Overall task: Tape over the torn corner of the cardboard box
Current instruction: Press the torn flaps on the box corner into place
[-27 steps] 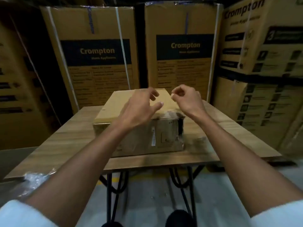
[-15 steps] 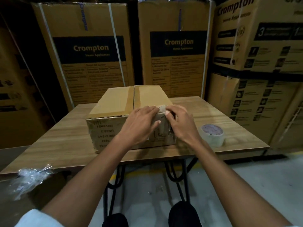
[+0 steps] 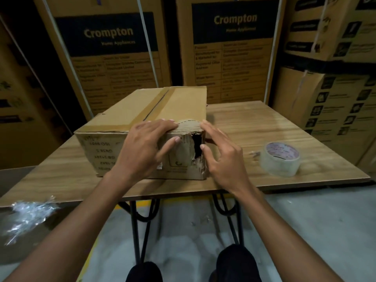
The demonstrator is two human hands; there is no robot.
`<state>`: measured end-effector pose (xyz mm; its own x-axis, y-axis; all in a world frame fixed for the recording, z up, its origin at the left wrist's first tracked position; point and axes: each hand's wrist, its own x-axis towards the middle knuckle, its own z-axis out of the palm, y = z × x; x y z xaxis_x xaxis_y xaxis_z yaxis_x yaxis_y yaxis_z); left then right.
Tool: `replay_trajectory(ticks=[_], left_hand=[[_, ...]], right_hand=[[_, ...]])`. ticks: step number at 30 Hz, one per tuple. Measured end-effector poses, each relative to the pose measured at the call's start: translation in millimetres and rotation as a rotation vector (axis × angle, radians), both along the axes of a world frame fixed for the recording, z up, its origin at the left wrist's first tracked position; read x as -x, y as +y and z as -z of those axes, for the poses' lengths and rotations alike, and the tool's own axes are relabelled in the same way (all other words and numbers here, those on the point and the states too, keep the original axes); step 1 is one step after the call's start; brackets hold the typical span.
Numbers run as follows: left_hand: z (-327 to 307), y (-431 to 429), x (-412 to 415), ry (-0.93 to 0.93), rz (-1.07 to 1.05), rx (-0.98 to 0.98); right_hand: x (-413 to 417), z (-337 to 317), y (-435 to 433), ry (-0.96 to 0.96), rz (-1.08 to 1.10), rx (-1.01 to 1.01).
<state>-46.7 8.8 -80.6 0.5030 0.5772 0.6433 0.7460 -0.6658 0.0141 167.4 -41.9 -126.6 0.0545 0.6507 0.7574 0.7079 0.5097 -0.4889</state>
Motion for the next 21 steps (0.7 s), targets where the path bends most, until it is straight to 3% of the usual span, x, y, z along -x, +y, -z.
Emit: replay_trajectory(ticks=[3, 7, 12, 21], left_hand=[[-5, -5, -14, 0.017, 0.023, -0.010], [0, -1, -43, 0.079, 0.089, -0.139], [8, 9, -56, -0.154, 0.117, -0.283], [5, 7, -55, -0.199, 0.147, -0.235]], right_hand=[[10, 23, 3, 0.128, 0.028, 0.007], [18, 45, 10, 0.115, 0.057, -0.032], [13, 47, 16, 0.072, 0.071, -0.068], [13, 54, 17, 0.018, 0.111, -0.146]])
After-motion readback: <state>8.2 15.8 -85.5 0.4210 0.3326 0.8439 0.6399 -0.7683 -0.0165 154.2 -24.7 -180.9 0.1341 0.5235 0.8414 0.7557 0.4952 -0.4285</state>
